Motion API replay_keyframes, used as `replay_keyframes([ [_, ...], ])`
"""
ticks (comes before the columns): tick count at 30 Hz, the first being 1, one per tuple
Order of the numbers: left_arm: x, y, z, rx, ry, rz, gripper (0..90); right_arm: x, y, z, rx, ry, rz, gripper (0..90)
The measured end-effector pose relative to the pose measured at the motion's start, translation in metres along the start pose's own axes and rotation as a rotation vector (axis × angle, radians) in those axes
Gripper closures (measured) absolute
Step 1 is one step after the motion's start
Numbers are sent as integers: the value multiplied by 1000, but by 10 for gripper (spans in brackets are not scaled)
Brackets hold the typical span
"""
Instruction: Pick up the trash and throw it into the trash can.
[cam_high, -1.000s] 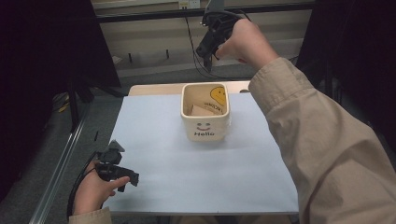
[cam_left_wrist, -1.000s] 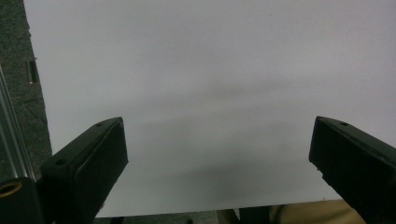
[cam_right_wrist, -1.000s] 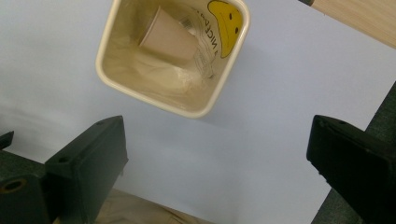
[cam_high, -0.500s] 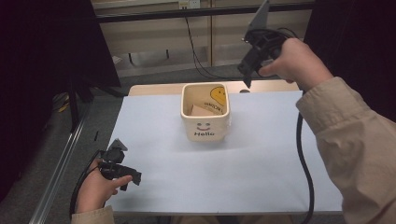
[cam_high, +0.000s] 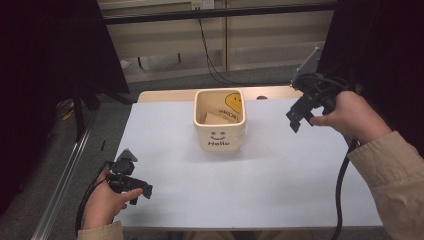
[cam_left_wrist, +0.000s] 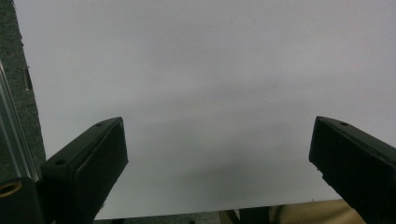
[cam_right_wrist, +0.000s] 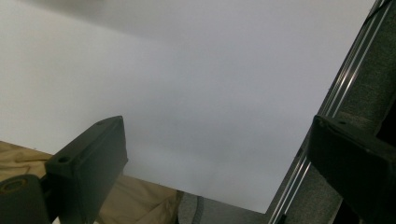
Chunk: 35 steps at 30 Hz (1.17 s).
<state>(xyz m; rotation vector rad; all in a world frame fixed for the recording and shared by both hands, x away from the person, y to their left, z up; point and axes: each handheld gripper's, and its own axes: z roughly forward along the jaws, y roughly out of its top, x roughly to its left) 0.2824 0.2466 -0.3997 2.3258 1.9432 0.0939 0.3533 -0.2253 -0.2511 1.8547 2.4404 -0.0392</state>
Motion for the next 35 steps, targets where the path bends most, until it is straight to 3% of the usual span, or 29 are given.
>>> replay_keyframes([
  [8, 0, 0, 0, -1, 2, 2, 43, -13, -30, 48, 16, 9, 5, 50],
  [19, 1, -1, 0, -5, 6, 2, 43, -19, -65, 115, 31, 24, 10, 51],
  [25, 1, -1, -1, 1, 10, 13, 43, -22, -76, 140, 54, 49, 15, 52],
  [30, -1, -1, 0, -1, 4, 0, 43, -23, -86, 154, 56, 59, 23, 52],
  [32, -2, -1, 1, -3, -1, -15, 43, -23, -89, 160, 67, 54, 25, 49],
  [35, -1, 0, 1, -4, 9, 2, 43, -22, -93, 166, 76, 44, 22, 50],
])
